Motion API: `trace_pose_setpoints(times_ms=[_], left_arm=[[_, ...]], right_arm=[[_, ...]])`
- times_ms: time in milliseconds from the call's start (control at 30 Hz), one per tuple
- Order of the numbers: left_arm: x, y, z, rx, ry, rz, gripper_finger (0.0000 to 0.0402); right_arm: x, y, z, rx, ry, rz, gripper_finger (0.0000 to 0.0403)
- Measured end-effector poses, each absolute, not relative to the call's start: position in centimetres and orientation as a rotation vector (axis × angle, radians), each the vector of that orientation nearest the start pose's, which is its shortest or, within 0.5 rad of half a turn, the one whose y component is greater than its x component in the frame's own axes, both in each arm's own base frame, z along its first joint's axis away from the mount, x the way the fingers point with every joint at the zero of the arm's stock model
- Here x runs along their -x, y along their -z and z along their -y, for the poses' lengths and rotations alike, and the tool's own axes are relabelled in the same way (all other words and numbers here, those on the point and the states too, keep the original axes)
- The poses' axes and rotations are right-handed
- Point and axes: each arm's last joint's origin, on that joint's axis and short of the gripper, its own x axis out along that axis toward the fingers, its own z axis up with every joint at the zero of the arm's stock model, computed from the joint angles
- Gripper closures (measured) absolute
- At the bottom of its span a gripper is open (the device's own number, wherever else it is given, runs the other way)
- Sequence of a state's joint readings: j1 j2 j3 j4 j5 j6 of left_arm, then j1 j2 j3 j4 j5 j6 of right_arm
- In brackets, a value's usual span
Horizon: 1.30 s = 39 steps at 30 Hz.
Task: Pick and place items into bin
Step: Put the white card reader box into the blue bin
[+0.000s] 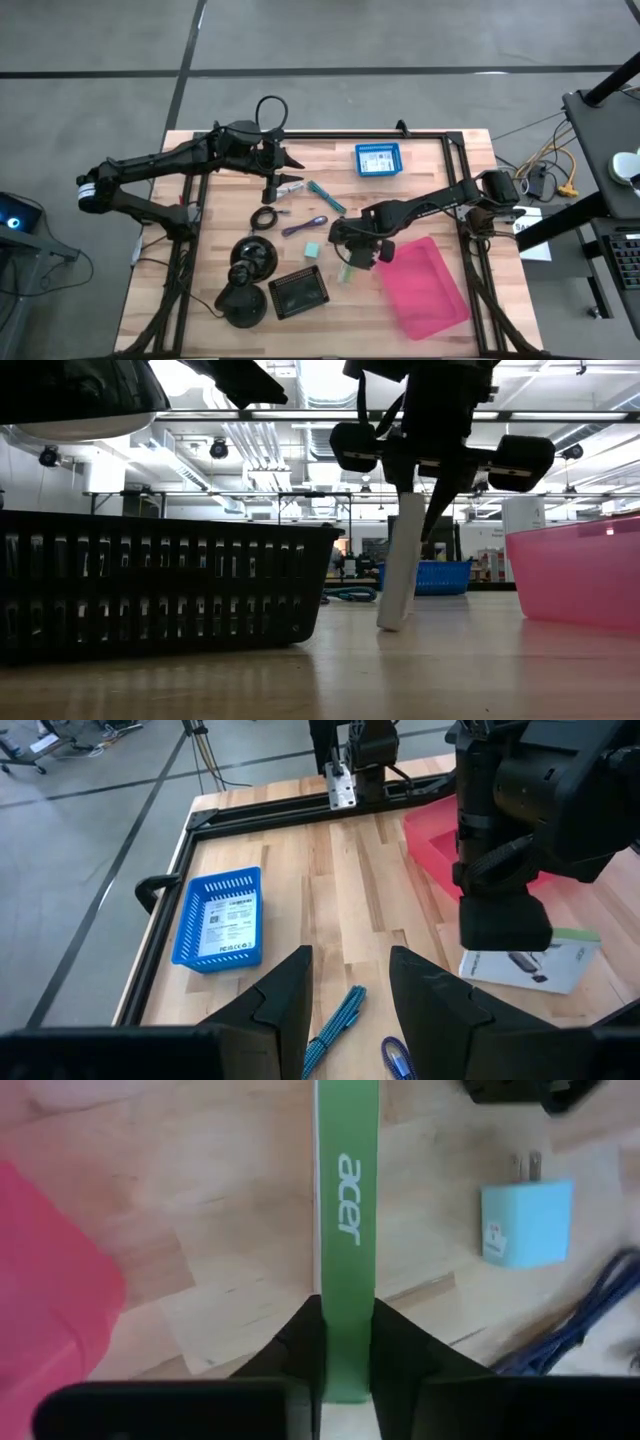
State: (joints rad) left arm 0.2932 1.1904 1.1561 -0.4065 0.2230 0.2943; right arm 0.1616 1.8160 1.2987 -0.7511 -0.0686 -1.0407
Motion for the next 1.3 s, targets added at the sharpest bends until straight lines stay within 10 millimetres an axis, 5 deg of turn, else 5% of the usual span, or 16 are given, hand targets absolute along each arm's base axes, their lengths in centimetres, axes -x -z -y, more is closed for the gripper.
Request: trace_pose_setpoints(times_ms=[233,533,967,1300], left_arm=[[-24.7,-35.9,-6.8,-0.183,-0.029,-0.437,0.0282],[-24.7,-36.0,-6.9,-0.189,-0.055,-0.437,0.0282],[-24.7,-36.0,-6.9,-0.189,-0.055,-0.437,0.0282],[-24.7,-35.9,-6.9,-0.189,-0.054,-0.438,0.0282]], right_arm=[[-34.9,-20.7,-5.6,0.869,-0.694,-1.137,0.0371],[-34.2,-24.1,-4.1,0.713,-0.528,-1.192,0.0373],[-29.7,-31.1,2.1,0.522,-0.240,-1.072,0.0374],[-26.9,-32.1,8.1,0.420,-0.035,-1.134,0.0374]])
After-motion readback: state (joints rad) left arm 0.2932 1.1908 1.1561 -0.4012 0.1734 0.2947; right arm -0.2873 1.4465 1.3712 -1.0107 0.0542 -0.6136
